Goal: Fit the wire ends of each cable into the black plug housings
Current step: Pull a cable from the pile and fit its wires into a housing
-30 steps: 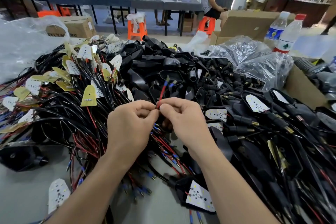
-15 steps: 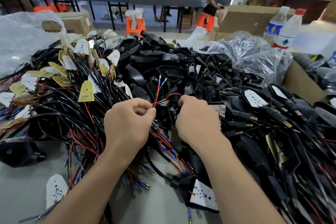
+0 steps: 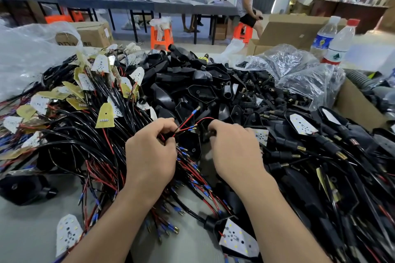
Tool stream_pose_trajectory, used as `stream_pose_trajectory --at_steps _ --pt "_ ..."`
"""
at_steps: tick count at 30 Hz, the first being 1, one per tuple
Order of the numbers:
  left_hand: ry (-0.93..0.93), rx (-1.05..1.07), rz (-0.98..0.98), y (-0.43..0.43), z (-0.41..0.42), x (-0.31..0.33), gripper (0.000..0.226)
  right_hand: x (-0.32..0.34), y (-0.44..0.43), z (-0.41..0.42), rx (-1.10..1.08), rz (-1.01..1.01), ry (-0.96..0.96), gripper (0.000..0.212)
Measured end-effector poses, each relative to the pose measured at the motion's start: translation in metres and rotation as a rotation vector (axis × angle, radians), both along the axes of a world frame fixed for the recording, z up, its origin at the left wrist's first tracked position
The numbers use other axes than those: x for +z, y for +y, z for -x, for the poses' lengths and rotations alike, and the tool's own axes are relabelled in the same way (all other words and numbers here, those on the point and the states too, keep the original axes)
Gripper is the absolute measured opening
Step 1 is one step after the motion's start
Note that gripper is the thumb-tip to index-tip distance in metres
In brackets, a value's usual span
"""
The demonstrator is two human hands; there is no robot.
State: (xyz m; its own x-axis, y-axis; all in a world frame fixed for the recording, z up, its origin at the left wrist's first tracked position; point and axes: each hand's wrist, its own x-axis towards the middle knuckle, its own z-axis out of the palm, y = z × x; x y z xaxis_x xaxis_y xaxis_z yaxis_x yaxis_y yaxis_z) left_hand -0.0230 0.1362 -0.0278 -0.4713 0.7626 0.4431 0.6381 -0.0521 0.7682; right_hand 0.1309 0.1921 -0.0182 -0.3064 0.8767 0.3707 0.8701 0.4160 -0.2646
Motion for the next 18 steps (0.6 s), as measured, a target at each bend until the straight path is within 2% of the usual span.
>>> stream_pose_trajectory --at_steps 2,4,6,7,8,10,18 --pt "-0.008 -0.013 -0.01 0.002 0.002 -0.002 0.047 0.003 0.002 -0.001 -0.027 0.0 0.26 0.015" --pt "-0.024 -0.03 -0.013 0.004 0.003 -0.004 0.052 0.013 0.005 0.0 -0.018 0.05 0.691 0.015" --pt "-0.019 -0.045 -0.009 0.004 0.004 -0.006 0.056 0.024 0.007 -0.002 0.06 0.18 1.186 0.023" --pt "-0.011 -0.043 -0.005 0.004 0.004 -0.006 0.057 0.029 0.008 -0.004 0.125 0.267 1.38 0.022" --pt "-0.006 -0.038 0.0 0.004 0.004 -0.006 0.057 0.031 0.008 -0.006 0.181 0.342 1.496 0.02" --pt "-0.006 -0.031 -0.003 0.004 0.004 -0.006 0.056 0.032 0.006 -0.005 0.227 0.454 1.54 0.019" --pt "-0.033 -0.064 0.016 0.005 0.002 -0.009 0.042 0.021 -0.007 0.007 0.161 0.706 1.41 0.02"
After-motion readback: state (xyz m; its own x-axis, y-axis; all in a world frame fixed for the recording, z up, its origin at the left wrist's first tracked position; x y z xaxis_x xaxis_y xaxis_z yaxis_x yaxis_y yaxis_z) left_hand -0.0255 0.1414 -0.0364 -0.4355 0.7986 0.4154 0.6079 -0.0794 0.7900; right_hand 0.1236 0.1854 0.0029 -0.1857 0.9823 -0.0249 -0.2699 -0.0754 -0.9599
